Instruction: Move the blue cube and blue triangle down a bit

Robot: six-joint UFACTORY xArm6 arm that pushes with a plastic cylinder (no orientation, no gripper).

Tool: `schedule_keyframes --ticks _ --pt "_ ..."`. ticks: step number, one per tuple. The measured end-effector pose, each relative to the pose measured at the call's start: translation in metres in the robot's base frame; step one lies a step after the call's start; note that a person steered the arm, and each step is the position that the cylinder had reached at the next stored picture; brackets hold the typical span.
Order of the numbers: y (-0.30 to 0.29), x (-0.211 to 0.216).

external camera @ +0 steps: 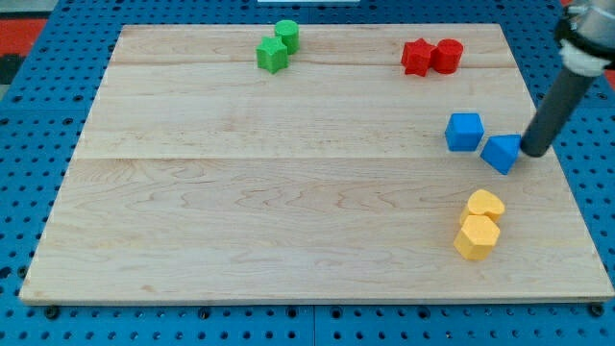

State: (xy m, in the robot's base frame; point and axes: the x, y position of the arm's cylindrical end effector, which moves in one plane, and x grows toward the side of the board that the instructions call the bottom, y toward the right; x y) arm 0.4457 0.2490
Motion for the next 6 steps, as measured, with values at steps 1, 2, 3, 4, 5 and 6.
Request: schedule_keyframes --ticks 1,2,3,4,5,6 --pt "-0.032 0.012" --pt "-0.036 0.012" --pt "-0.016 -0.01" --pt "-0.013 -0.061" --pt "-0.044 -0.074" --pt "-0.048 -0.053"
